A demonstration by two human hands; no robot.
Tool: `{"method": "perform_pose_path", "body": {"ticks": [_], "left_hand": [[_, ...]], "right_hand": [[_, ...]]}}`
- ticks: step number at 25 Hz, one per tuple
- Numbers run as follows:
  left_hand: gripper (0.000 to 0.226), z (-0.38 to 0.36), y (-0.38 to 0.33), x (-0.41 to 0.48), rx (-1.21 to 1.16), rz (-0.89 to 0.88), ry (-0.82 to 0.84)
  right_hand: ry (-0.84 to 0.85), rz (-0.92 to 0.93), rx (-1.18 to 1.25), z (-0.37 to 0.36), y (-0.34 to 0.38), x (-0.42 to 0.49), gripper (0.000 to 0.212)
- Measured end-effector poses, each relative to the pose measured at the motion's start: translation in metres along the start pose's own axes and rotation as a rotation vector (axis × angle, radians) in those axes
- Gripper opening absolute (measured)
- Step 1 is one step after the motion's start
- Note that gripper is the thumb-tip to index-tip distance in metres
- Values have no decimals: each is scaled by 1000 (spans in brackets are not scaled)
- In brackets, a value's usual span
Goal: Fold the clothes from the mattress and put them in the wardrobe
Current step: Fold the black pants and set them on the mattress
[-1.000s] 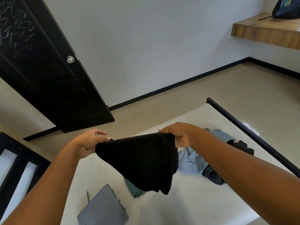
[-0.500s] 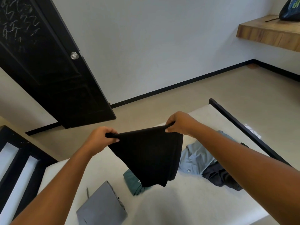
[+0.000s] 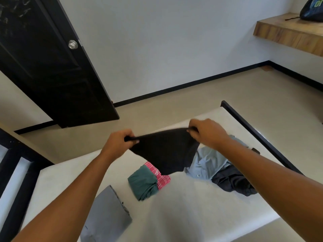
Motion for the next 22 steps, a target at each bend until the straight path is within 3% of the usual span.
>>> {"method": "perform_pose_path", "body": {"ticks": [4, 8, 11, 15, 18, 22], "left_hand": [[19, -72, 67, -68, 33, 130, 351], [17, -179, 143, -145, 155, 195, 709], [26, -231, 176, -193, 117, 246, 859], [38, -255, 199, -196, 26, 266, 893], [36, -268, 219, -158, -31, 308, 797], [4, -306, 238, -86, -59, 322, 650]], "right_hand": [[485, 44, -93, -88, 10, -67, 13], [773, -50, -106, -195, 22, -141, 22], [945, -139, -64, -253, 33, -183, 22], [1043, -179, -44, -298, 34, -195, 25], [1004, -250, -57, -318, 10, -170, 26], [863, -320, -155, -354, -43, -114, 32]]}}
Point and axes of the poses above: each hand's wrist, its own x-axis towards the middle knuckle, its own z-axis out of the back of the hand, y = z × x, the point moved 2 cm from there along x, towards the middle knuckle, and after that the axes turned 4 degrees about y, right-handed, at the moved point
